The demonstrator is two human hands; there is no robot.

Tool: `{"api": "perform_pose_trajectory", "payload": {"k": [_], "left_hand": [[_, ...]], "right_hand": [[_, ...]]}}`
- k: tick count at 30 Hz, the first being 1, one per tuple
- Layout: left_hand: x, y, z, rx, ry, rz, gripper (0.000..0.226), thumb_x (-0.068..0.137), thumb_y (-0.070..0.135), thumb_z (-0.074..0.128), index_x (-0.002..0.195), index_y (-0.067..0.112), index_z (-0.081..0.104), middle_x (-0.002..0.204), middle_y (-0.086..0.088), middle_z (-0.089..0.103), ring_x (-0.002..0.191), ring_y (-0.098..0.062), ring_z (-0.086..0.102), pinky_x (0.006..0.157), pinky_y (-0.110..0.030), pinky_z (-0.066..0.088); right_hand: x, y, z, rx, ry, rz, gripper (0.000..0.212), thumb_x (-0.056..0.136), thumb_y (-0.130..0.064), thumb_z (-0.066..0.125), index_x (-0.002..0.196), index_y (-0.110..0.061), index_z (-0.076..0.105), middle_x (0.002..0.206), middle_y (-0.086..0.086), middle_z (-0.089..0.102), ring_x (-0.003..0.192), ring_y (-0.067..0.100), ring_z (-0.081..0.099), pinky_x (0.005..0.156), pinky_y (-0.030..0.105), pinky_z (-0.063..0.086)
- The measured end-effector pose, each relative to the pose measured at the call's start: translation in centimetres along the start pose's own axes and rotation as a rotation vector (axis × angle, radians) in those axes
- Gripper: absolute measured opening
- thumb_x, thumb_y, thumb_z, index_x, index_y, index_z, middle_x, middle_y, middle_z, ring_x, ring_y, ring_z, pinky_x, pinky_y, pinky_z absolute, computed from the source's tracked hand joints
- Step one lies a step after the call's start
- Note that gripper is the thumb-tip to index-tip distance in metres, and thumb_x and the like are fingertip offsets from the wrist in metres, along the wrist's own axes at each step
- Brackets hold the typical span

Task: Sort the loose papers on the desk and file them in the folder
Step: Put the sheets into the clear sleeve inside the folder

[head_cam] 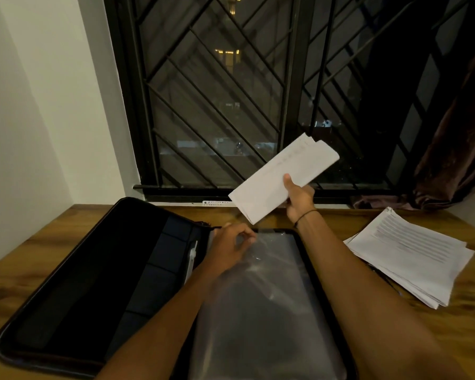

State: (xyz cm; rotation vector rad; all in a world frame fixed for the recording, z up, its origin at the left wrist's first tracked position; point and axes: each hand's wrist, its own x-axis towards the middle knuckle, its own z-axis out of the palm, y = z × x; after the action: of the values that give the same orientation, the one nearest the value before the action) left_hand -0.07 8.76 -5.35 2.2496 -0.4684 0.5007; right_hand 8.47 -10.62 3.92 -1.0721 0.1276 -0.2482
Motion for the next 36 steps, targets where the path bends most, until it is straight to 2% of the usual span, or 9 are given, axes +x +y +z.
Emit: {"api": "perform_pose_trajectory", "payload": {"k": [6, 9, 14, 17, 22, 27, 31, 33, 36], "left_hand": [[0.3, 0.2, -0.1, -0.017, 0.162, 0.062, 0.002, 0.090, 0.024, 0.074, 0.090, 0.025, 0.075, 0.097, 0.013, 0.071, 0.098, -0.005, 0.055, 0.084, -0.039, 0.054], [0.4, 0.3, 0.0, -0.059, 0.193, 0.040, 0.003, 0.091, 0.026, 0.073, 0.090, 0.024, 0.073, 0.096, 0.013, 0.070, 0.097, -0.004, 0.055, 0.084, -0.036, 0.053], [1.1, -0.3, 0.1, -0.115, 0.248, -0.041, 0.007, 0.093, 0.034, 0.069, 0.088, 0.029, 0.069, 0.096, 0.016, 0.064, 0.100, -0.012, 0.055, 0.085, -0.033, 0.050], [1.4, -0.9, 0.3, -0.167, 0.237, -0.077, 0.006, 0.091, 0.034, 0.072, 0.088, 0.032, 0.069, 0.105, 0.009, 0.056, 0.103, -0.011, 0.056, 0.085, -0.021, 0.050], [1.8, -0.6, 0.2, -0.348, 0.199, -0.211, 0.013, 0.095, 0.030, 0.070, 0.107, 0.026, 0.069, 0.115, 0.006, 0.063, 0.101, -0.006, 0.063, 0.080, -0.018, 0.055], [2.1, -0.3, -0.7, -0.458, 0.226, -0.315, 0.026, 0.097, 0.022, 0.067, 0.121, 0.017, 0.061, 0.102, -0.002, 0.069, 0.089, -0.010, 0.065, 0.074, -0.014, 0.052], [2.7, -0.2, -0.8, -0.512, 0.156, -0.420, 0.028, 0.097, 0.025, 0.066, 0.124, 0.022, 0.056, 0.101, -0.007, 0.070, 0.098, -0.018, 0.067, 0.079, -0.025, 0.054], [2.8, 0.3, -0.8, -0.603, 0.139, -0.496, 0.031, 0.098, 0.026, 0.065, 0.127, 0.024, 0.052, 0.107, 0.000, 0.066, 0.105, -0.019, 0.066, 0.086, -0.032, 0.056], [2.9, 0.9, -1.1, -0.688, 0.186, -0.506, 0.035, 0.099, 0.028, 0.063, 0.131, 0.027, 0.050, 0.121, 0.000, 0.061, 0.109, -0.018, 0.063, 0.080, -0.028, 0.054]], "right_hand": [[0.9, 1.6, 3.3, -0.341, -0.079, -0.079, 0.039, 0.091, -0.013, 0.077, 0.128, -0.008, 0.063, 0.126, 0.010, 0.071, 0.110, 0.030, 0.069, 0.085, 0.051, 0.062], [1.3, 1.6, 3.4, -0.481, -0.176, -0.046, 0.040, 0.090, -0.014, 0.079, 0.126, -0.006, 0.064, 0.127, 0.009, 0.071, 0.108, 0.029, 0.070, 0.073, 0.040, 0.063], [2.3, 1.0, 2.6, -0.682, -0.291, -0.049, 0.045, 0.085, -0.011, 0.082, 0.125, -0.007, 0.062, 0.128, 0.009, 0.069, 0.116, 0.030, 0.067, 0.088, 0.046, 0.060], [2.1, 0.4, 2.5, -0.809, -0.416, -0.068, 0.047, 0.083, -0.013, 0.084, 0.124, -0.017, 0.061, 0.128, 0.005, 0.068, 0.115, 0.026, 0.065, 0.095, 0.049, 0.058], [3.9, 0.8, 2.3, -0.887, -0.544, 0.151, 0.070, 0.070, -0.035, 0.093, 0.129, -0.011, 0.063, 0.120, 0.004, 0.074, 0.110, 0.028, 0.071, 0.093, 0.056, 0.059], [2.0, 1.3, 1.7, -0.655, -0.459, 0.233, 0.033, 0.094, -0.011, 0.074, 0.121, -0.010, 0.055, 0.119, 0.007, 0.069, 0.112, 0.028, 0.067, 0.098, 0.054, 0.056], [1.3, 1.4, 1.2, -0.643, -0.630, 0.370, 0.021, 0.094, -0.011, 0.073, 0.114, -0.006, 0.068, 0.113, 0.010, 0.076, 0.099, 0.024, 0.075, 0.082, 0.043, 0.064], [1.3, 1.2, 1.2, -0.694, -0.664, 0.431, 0.030, 0.095, -0.018, 0.073, 0.119, -0.003, 0.066, 0.120, 0.013, 0.074, 0.105, 0.026, 0.074, 0.093, 0.048, 0.060], [1.1, 1.3, 1.7, -0.920, -0.598, 0.444, 0.065, 0.089, -0.058, 0.070, 0.128, -0.008, 0.060, 0.122, 0.013, 0.069, 0.112, 0.032, 0.068, 0.101, 0.054, 0.056]]}}
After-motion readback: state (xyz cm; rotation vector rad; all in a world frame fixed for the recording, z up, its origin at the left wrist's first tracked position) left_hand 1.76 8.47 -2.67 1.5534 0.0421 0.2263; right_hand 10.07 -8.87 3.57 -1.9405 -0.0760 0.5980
